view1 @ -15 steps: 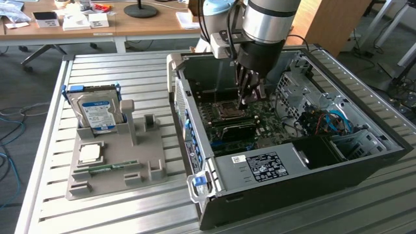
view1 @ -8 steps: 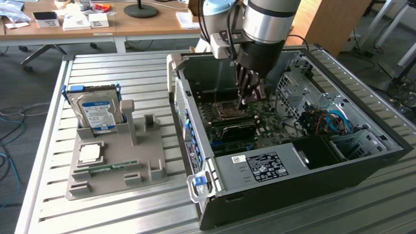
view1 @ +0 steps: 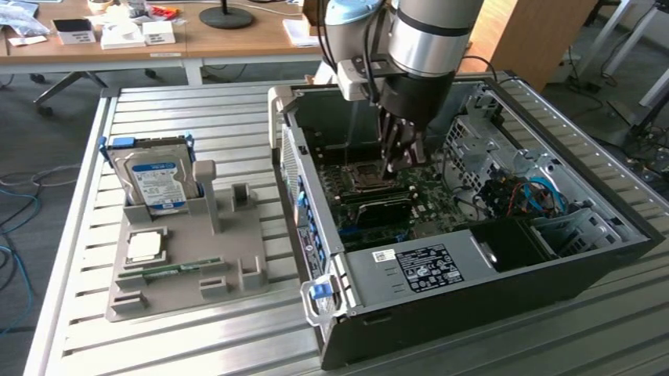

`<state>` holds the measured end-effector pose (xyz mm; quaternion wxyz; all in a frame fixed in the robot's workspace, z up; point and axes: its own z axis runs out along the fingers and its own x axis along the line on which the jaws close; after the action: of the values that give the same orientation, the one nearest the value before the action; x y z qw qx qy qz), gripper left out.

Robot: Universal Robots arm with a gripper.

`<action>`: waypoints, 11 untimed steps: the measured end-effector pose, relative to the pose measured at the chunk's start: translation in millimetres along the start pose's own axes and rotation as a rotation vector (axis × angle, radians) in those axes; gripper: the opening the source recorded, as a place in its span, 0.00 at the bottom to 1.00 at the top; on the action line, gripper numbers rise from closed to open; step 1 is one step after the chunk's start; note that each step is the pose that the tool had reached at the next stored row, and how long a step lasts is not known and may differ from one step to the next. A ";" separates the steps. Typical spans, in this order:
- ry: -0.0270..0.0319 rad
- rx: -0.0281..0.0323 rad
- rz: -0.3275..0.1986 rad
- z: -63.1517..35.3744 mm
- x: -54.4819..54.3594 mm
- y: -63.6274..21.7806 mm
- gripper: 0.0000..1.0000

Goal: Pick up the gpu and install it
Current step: 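Press down on the gpu until it lock into place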

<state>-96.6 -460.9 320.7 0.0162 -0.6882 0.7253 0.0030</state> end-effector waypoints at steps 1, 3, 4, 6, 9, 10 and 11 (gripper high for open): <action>0.0000 0.0000 0.000 0.8 0.0 0.0 0.11; 0.0000 0.0000 0.000 2.6 0.1 0.2 0.11; 0.0000 0.0001 0.000 3.7 0.1 0.5 0.11; 0.0001 0.0000 0.000 6.3 0.3 1.6 0.11; 0.0002 -0.0001 0.000 7.4 0.3 2.0 0.11; 0.0002 -0.0001 0.000 7.4 0.3 2.0 0.11; 0.0002 -0.0001 0.000 7.4 0.3 2.0 0.11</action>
<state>-98.5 -460.9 313.2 0.0160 -0.6882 0.7253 0.0029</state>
